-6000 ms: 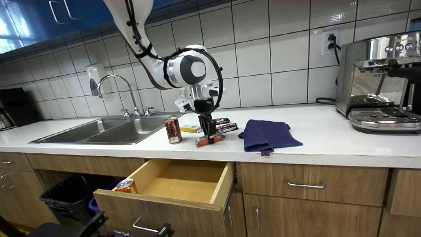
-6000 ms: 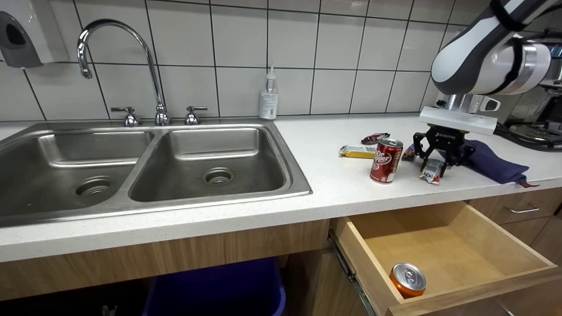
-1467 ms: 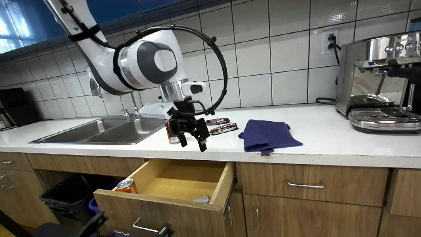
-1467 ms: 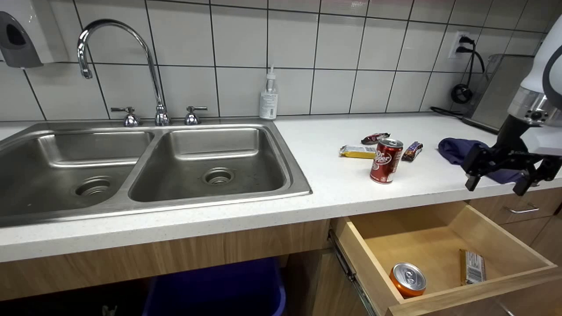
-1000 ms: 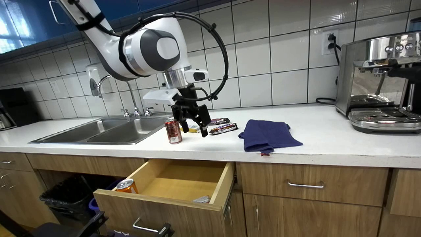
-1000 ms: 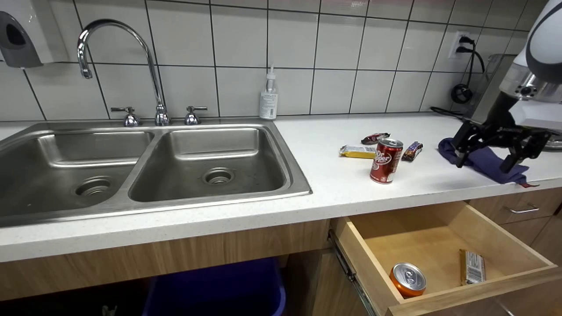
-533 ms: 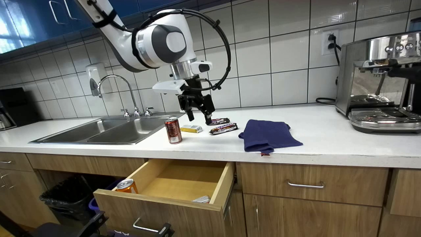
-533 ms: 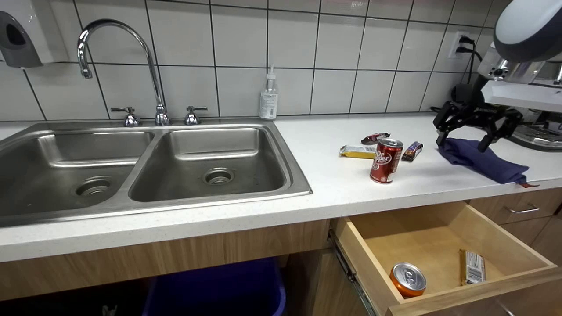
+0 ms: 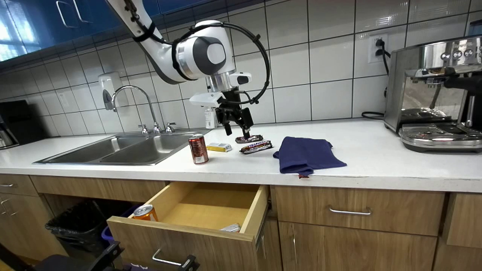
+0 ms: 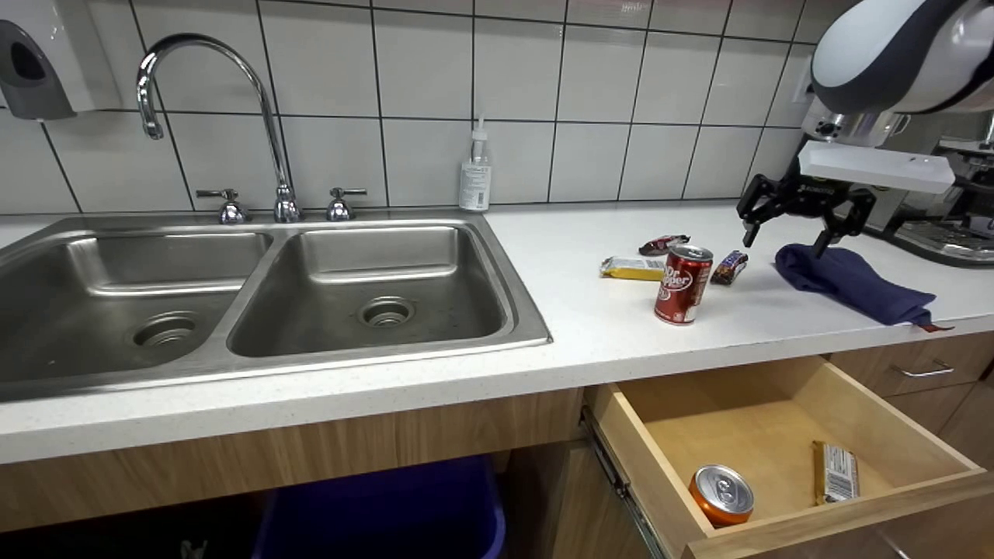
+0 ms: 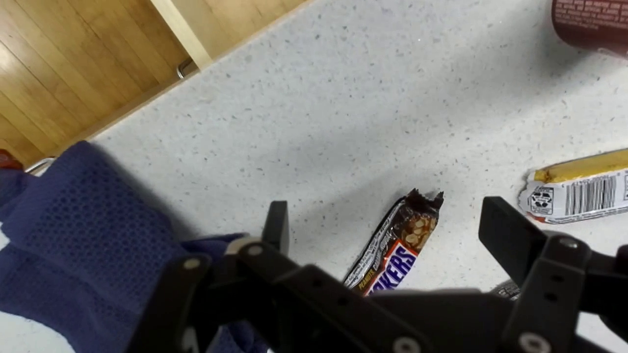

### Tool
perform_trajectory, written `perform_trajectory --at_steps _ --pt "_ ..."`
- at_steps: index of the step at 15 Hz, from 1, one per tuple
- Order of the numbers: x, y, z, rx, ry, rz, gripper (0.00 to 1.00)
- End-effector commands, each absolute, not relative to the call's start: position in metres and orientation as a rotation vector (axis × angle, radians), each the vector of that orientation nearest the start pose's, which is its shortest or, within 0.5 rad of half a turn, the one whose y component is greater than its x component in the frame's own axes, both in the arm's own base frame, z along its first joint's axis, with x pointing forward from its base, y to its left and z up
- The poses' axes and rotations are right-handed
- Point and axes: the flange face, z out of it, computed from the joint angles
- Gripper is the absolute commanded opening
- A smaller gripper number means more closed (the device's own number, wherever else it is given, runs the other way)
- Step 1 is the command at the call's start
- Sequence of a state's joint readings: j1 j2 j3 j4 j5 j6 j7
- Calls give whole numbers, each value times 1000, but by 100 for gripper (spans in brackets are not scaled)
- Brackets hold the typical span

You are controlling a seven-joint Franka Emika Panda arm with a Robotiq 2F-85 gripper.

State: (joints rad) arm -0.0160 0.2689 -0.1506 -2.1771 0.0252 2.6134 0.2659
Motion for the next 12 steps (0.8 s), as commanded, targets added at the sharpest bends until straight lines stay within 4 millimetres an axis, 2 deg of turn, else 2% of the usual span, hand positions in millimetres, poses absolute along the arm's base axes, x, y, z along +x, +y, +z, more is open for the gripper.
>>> perform_trajectory --at_steps 1,9,12 --pt "599 -98 278 -3034 807 -224 100" --pt "637 -109 264 -3008 983 -237 100" --pt "642 -109 266 -3004 971 -242 100"
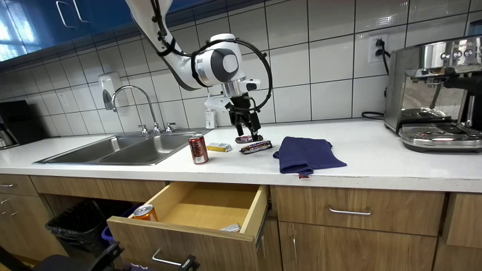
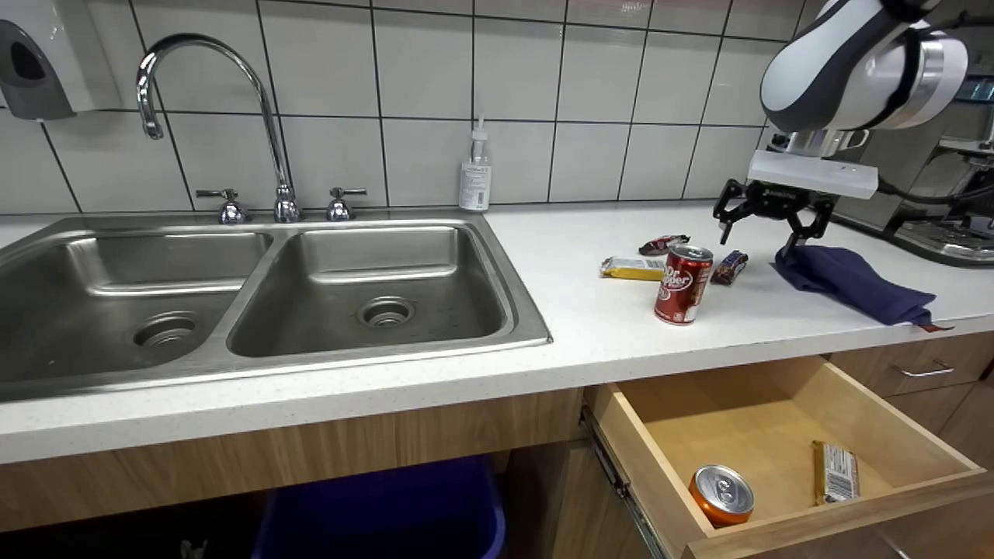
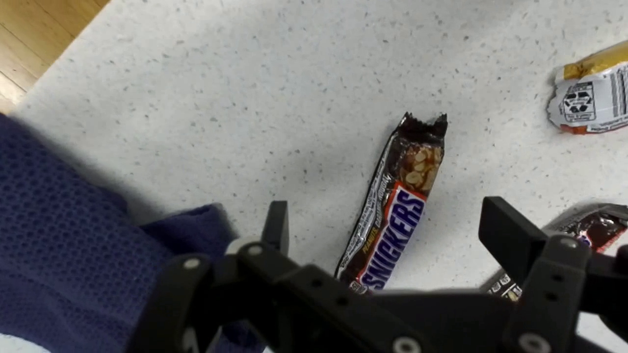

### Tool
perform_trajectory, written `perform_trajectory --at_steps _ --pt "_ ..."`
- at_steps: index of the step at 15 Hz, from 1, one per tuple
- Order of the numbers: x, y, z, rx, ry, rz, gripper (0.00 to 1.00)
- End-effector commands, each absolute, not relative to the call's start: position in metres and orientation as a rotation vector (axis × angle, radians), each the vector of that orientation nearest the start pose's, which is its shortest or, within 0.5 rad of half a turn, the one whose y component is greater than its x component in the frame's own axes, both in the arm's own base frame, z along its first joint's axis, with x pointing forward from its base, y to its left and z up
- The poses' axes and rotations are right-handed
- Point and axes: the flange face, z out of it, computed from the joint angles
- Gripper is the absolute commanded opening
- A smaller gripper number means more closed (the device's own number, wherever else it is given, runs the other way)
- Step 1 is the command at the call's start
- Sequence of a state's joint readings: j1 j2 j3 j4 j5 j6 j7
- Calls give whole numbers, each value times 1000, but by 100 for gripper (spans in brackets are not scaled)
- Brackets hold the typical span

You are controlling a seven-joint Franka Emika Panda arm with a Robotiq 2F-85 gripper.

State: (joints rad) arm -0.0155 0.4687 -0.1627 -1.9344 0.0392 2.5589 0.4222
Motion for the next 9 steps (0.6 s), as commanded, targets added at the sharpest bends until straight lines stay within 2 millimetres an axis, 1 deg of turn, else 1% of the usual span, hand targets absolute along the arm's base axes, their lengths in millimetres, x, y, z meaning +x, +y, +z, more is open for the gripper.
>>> perform_trajectory --at_steps 1,7,9 --pt "634 -110 261 -3014 946 -264 100" --pt "637 -110 263 -3015 945 -265 100" --pt "635 -110 259 -3028 946 -275 100"
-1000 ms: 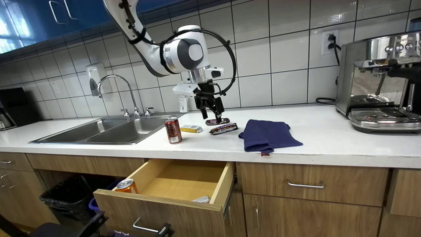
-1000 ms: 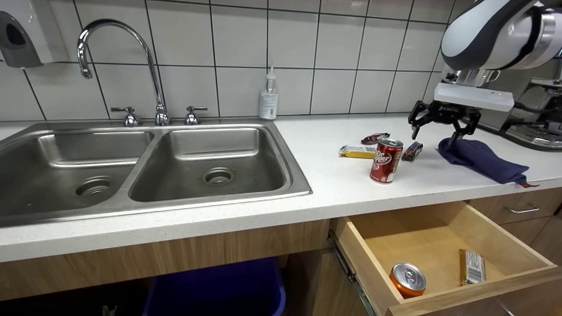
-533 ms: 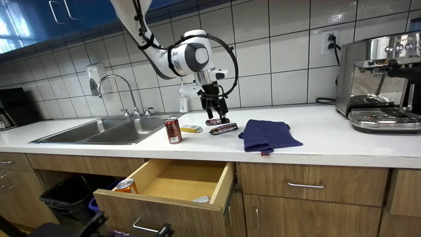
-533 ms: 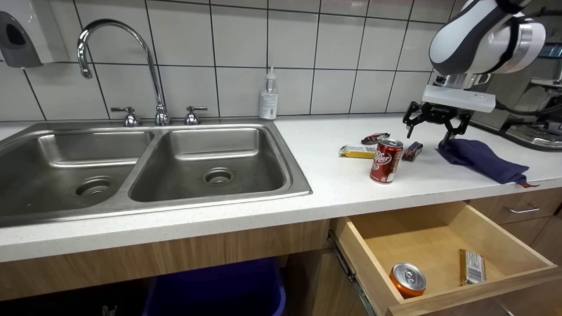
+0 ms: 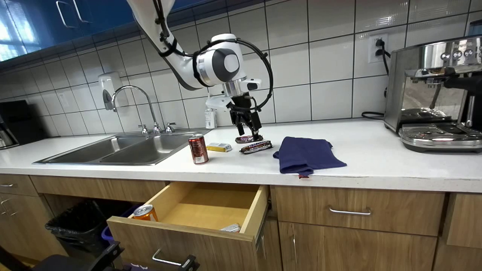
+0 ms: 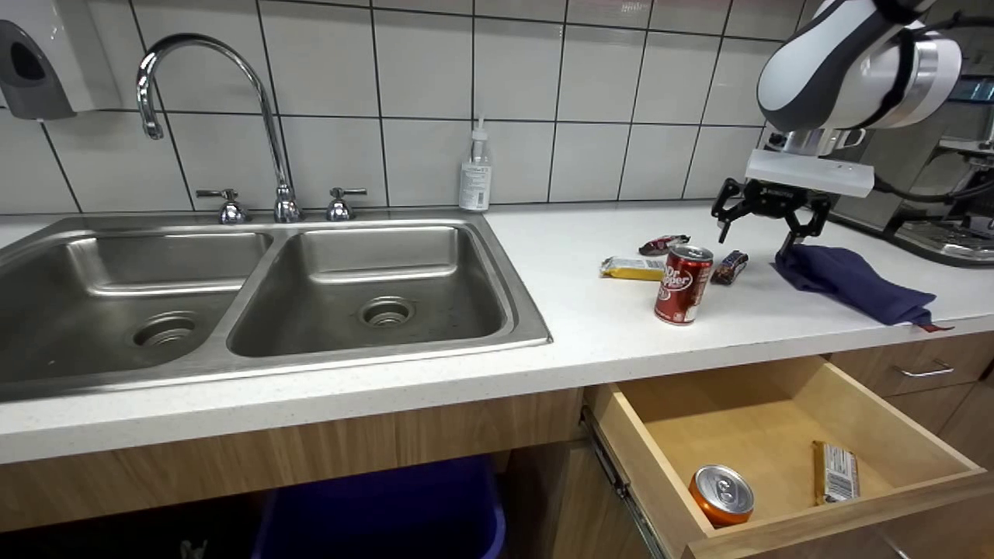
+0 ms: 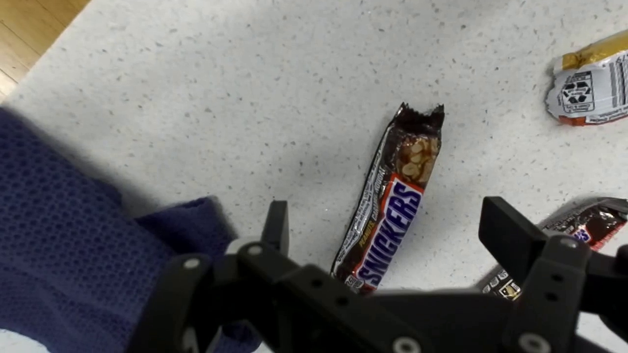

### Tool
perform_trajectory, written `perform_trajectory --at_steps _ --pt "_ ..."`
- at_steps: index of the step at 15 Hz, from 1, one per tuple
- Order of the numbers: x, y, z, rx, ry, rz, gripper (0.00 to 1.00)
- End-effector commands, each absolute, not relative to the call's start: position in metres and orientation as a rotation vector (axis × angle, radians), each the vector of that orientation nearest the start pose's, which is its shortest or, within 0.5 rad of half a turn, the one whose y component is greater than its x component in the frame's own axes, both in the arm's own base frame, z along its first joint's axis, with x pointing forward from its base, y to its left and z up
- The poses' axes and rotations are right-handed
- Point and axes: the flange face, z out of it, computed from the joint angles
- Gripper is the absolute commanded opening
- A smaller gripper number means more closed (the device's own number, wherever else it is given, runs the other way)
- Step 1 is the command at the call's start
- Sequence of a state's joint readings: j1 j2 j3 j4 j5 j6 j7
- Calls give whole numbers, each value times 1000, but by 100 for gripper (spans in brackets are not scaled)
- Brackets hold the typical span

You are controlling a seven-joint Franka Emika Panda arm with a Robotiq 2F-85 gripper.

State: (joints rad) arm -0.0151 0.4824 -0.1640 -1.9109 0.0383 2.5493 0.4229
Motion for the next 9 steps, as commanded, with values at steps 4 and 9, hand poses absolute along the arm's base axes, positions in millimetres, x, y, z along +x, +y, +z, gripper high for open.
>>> perform_trajectory --at_steps 4,9 --pt "638 -112 252 -3030 964 -279 100" --pt "643 -111 245 -3028 971 -270 100"
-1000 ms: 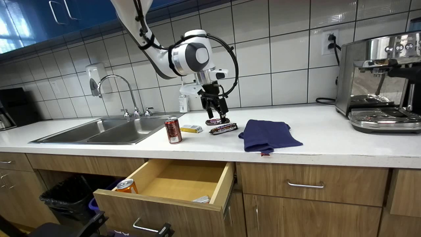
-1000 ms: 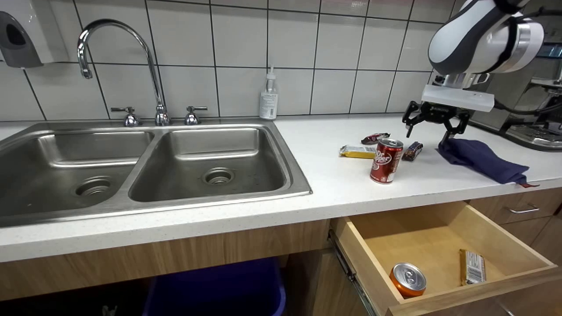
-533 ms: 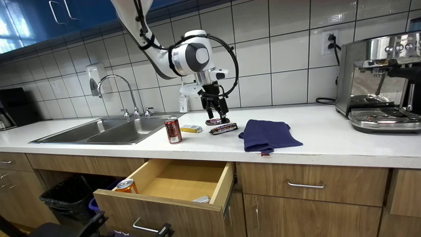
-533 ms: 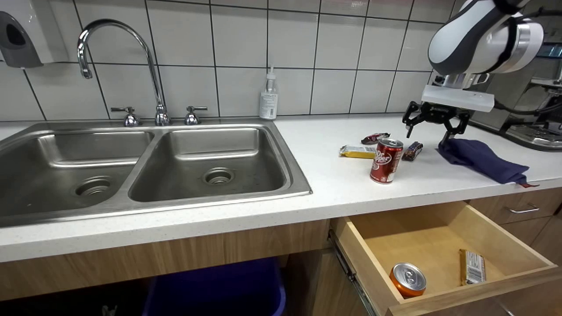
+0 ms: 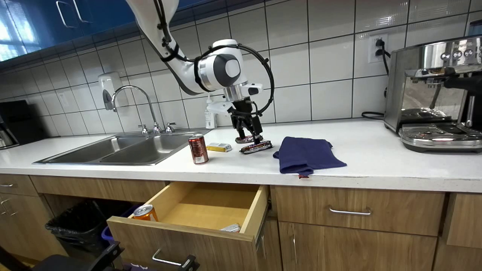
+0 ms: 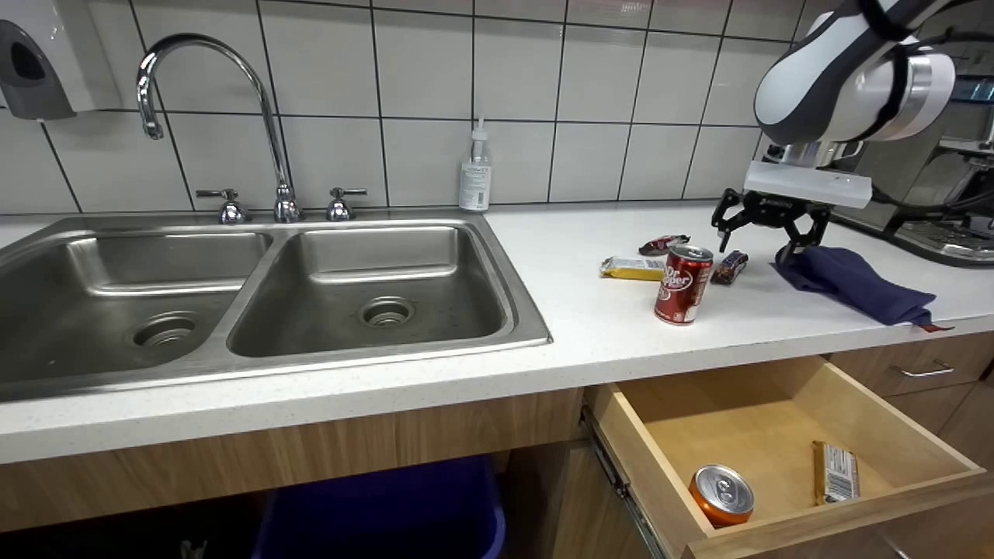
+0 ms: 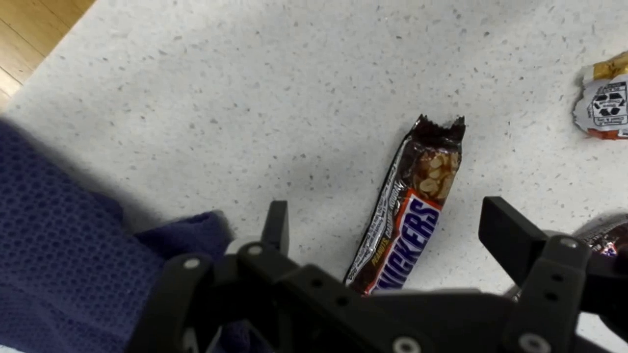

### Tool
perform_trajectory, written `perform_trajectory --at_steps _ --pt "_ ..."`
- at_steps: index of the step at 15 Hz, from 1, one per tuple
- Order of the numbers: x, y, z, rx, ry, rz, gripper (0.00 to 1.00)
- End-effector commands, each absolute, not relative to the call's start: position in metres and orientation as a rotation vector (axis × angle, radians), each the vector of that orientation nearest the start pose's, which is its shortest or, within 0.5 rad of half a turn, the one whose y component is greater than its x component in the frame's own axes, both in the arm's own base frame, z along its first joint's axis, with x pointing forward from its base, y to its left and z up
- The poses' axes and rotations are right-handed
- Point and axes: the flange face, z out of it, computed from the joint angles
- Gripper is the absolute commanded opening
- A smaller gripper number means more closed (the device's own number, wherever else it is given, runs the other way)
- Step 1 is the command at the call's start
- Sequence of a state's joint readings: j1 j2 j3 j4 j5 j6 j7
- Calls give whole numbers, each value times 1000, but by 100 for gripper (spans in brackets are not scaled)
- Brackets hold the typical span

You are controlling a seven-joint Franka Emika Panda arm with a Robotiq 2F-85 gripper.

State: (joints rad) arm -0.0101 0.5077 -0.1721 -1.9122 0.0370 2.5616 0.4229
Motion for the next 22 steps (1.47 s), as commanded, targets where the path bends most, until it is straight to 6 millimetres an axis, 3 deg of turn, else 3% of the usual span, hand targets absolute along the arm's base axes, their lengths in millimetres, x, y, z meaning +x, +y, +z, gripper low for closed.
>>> perform_trajectory --at_steps 1,22 --pt "644 -111 245 -3027 976 -271 100" --pt "692 -117 226 -3036 1061 -263 100"
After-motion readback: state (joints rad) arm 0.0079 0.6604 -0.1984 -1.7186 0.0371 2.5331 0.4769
